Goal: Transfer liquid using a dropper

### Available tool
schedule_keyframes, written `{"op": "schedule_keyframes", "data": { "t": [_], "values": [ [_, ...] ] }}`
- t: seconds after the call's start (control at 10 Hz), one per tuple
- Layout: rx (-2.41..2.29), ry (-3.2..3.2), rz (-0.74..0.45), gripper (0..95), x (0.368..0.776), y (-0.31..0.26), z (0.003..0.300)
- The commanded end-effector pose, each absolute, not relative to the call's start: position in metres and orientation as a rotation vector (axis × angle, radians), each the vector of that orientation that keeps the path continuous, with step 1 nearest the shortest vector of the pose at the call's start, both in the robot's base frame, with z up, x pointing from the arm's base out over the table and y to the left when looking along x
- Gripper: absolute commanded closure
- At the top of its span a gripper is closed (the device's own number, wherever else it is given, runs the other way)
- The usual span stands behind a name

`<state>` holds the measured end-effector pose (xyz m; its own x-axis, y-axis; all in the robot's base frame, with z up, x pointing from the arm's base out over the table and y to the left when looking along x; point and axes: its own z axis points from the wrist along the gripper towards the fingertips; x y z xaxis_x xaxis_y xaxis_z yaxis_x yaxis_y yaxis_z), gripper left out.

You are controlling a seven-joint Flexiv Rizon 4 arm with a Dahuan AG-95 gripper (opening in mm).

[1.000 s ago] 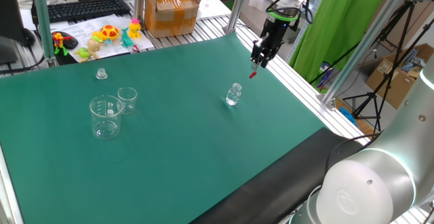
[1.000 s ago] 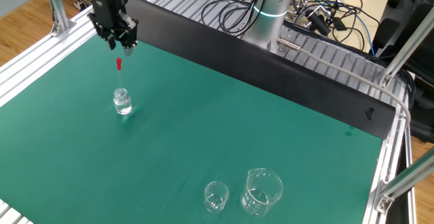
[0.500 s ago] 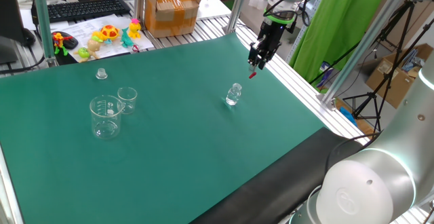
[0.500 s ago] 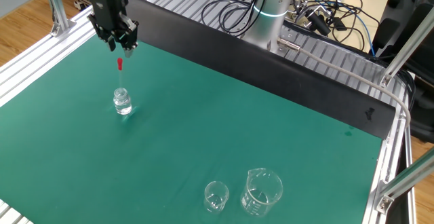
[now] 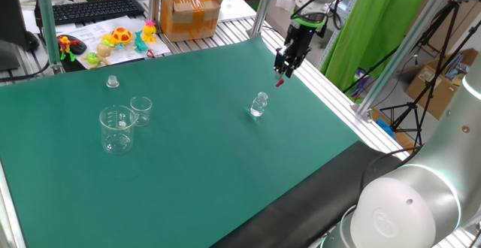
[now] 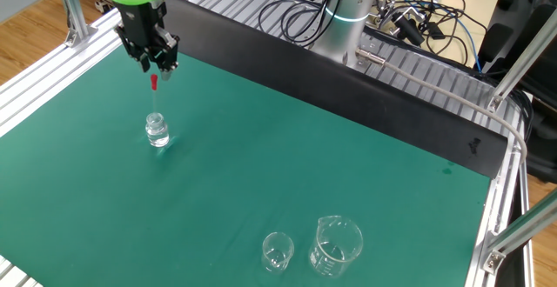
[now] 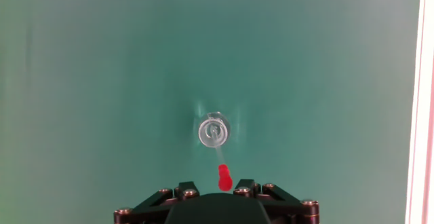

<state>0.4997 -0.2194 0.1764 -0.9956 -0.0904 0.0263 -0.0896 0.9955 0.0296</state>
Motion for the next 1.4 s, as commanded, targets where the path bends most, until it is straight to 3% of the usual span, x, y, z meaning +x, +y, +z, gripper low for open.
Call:
{"op": "schedule_keyframes", "data": {
  "t": [0.1,0.9,1.0,1.2,1.3,1.4],
  "values": [
    [0.134,-3.108,-0.046,57.0,0.5,-0.218,0.174],
    [0.136,-3.107,-0.049,57.0,0.502,-0.217,0.162],
    [0.137,-3.107,-0.048,76.0,0.502,-0.217,0.162],
    [0.142,-3.107,-0.048,76.0,0.502,-0.217,0.162],
    [0.142,-3.108,-0.048,95.0,0.501,-0.217,0.162],
    [0.144,-3.107,-0.048,95.0,0.501,-0.217,0.162]
  ]
}}
